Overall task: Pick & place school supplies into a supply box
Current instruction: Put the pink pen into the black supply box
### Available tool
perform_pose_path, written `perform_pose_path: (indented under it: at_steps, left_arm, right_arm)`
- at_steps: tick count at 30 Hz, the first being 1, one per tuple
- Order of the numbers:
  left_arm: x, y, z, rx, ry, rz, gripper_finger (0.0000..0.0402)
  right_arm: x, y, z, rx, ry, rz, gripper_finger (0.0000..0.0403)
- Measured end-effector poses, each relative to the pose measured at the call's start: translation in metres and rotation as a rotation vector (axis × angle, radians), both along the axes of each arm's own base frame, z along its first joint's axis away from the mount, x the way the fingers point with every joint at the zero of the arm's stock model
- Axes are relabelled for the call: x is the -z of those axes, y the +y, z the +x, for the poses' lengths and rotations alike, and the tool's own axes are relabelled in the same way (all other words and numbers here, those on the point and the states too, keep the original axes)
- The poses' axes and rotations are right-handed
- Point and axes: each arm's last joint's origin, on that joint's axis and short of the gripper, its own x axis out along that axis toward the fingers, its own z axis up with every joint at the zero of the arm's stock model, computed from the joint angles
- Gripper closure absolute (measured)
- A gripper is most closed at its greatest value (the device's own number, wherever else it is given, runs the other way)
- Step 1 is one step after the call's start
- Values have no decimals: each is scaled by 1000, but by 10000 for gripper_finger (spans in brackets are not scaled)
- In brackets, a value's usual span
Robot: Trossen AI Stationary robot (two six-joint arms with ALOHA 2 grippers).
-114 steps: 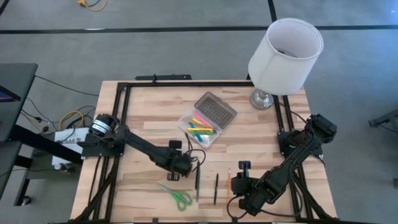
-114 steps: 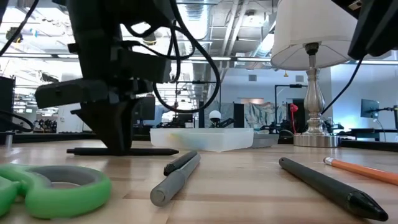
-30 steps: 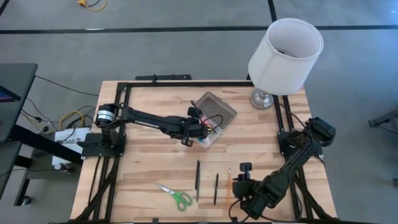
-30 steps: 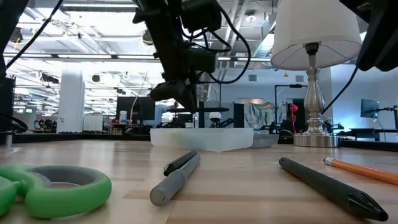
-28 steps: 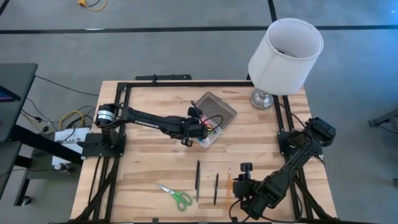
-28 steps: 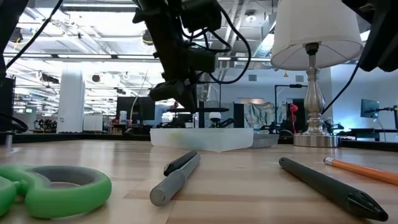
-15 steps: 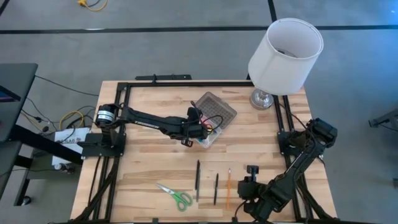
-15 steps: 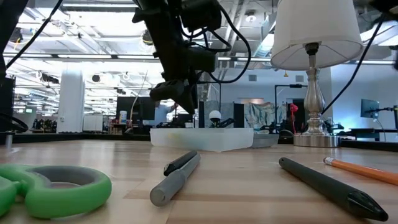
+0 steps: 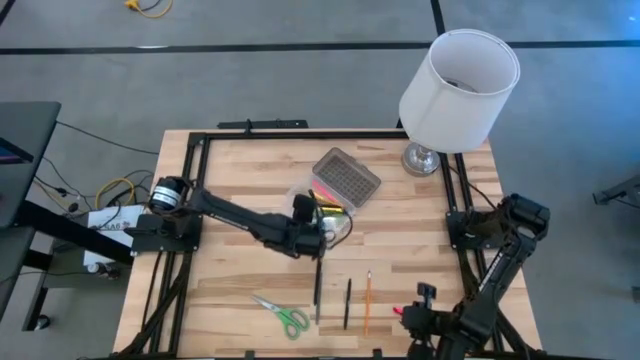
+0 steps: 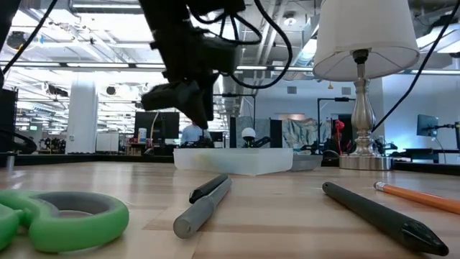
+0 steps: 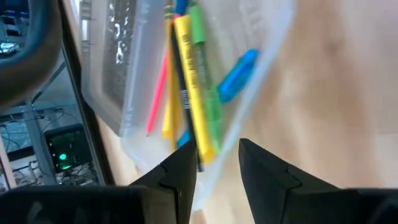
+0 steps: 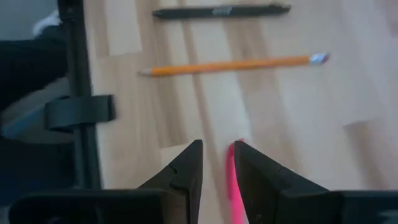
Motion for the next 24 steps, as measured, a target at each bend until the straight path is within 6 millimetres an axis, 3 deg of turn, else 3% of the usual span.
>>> perform_pose_path:
  at_steps: [7,17,24]
  left_arm:
    - [0,-39,-12,29,-43,20,287]
    - [-3,-84,-31,58,-155,121,287]
    - [-5,-105,-41,74,-229,162,287]
  right_arm:
    - [37,-4,-16,0,3,82,317]
    - [40,-3,-34,53,28,70,317]
    - [40,-4,-38,74,45,61,317]
